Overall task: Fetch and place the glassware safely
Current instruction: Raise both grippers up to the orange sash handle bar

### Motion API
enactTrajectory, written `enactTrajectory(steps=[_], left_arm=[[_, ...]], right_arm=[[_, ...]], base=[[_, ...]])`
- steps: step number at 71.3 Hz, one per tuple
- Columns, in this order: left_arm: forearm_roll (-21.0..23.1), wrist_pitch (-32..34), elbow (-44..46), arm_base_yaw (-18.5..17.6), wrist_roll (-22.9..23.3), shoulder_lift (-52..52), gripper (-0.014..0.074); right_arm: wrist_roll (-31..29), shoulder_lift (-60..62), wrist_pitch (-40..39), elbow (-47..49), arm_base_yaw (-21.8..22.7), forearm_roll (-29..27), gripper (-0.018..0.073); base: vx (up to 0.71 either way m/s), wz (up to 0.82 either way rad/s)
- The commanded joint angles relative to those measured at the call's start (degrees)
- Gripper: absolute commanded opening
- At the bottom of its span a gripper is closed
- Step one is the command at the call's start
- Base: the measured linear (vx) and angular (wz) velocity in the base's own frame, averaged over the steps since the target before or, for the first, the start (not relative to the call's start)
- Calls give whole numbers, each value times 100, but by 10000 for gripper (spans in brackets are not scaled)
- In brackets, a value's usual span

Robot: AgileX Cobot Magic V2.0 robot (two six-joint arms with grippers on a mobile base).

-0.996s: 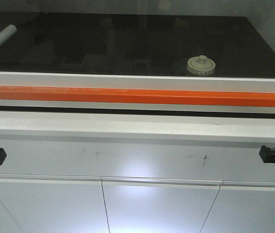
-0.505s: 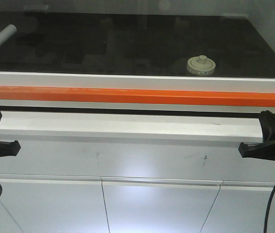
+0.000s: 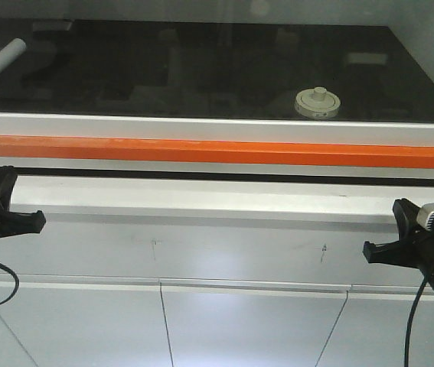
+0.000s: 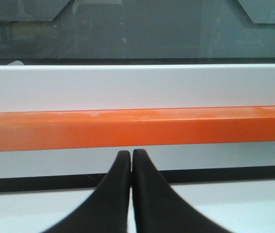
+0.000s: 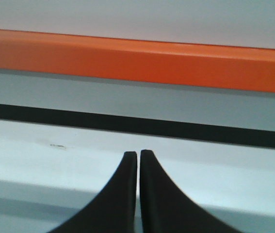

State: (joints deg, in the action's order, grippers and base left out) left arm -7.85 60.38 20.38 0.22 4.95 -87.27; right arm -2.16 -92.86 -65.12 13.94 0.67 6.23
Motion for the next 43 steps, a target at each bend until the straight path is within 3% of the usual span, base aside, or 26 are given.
enactTrajectory(steps=[1, 19, 43], left_arm=[[41, 517, 217, -2, 10, -2, -7], [41, 554, 377, -2, -244, -223, -7], [44, 716, 371, -2, -245, -484, -7]], right_arm=[[-56, 25, -1168, 111, 23, -12, -1], [-79, -187, -1012, 508, 23, -5, -1], [-79, -515, -889, 1007, 23, 8, -1]], base=[[0, 0], [0, 0], [0, 0]])
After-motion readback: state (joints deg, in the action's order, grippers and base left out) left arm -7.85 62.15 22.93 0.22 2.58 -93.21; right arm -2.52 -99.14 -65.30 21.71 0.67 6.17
